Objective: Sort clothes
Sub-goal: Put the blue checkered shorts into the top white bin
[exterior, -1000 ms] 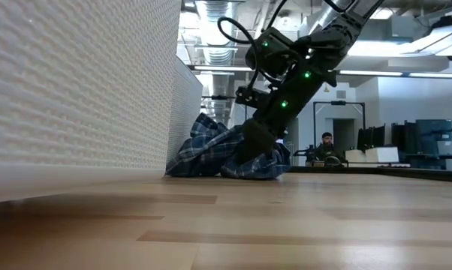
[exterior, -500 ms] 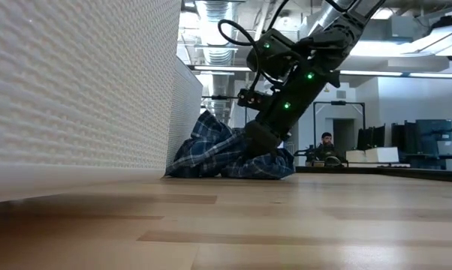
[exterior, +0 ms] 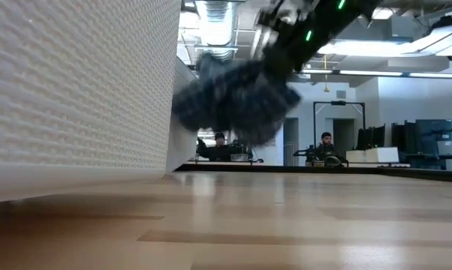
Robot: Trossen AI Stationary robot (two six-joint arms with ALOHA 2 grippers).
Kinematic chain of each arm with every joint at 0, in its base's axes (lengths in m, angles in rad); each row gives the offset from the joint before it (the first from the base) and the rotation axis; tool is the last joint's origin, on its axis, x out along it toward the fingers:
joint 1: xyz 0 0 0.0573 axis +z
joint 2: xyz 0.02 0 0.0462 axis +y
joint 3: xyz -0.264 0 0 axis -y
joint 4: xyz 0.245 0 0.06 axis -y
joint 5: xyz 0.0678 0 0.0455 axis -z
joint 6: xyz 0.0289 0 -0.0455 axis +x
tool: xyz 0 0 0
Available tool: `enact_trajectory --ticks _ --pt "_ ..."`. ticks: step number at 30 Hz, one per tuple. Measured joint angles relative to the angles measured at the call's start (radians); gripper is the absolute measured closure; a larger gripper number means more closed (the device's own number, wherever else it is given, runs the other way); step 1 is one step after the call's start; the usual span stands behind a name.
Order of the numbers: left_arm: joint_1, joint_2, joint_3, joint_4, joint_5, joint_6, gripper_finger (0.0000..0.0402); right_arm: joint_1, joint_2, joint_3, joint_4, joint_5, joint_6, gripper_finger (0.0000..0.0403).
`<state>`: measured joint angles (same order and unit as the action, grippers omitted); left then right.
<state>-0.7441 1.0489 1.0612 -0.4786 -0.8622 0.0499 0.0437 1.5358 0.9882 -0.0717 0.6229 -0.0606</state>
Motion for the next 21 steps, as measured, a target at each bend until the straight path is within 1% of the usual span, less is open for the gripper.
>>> enact_trajectory --ticks 2,5,8,11,13,15,17,21 --pt "0.000 0.000 0.000 0.029 -0.024 0.052 0.0241 0.026 -0.066 0.000 0.001 0.011 -0.026 0.0394" --pt "0.012 0.000 0.000 0.080 -0.044 0.135 0.0223 0.073 -0.152 0.002 0.001 0.013 -0.096 0.0394" --pt "0.037 0.000 0.000 0.148 -0.049 0.217 0.0194 0.127 -0.220 0.002 0.002 0.032 -0.172 0.0394" --pt "0.070 0.000 0.000 0.224 -0.047 0.308 0.0157 0.170 -0.278 0.002 0.024 0.034 -0.211 0.0394" --pt "0.098 0.000 0.000 0.270 -0.017 0.363 0.0131 0.194 -0.308 0.003 0.043 0.035 -0.241 0.0394" --pt "0.134 0.000 0.000 0.313 0.046 0.403 0.0106 0.217 -0.326 0.003 0.070 0.037 -0.278 0.0394" --pt "0.176 0.000 0.000 0.351 0.116 0.420 0.0086 0.234 -0.337 0.003 0.099 0.037 -0.312 0.0394" --pt "0.264 0.008 0.000 0.425 0.215 0.419 0.0059 0.256 -0.340 0.004 0.126 0.029 -0.374 0.0394"
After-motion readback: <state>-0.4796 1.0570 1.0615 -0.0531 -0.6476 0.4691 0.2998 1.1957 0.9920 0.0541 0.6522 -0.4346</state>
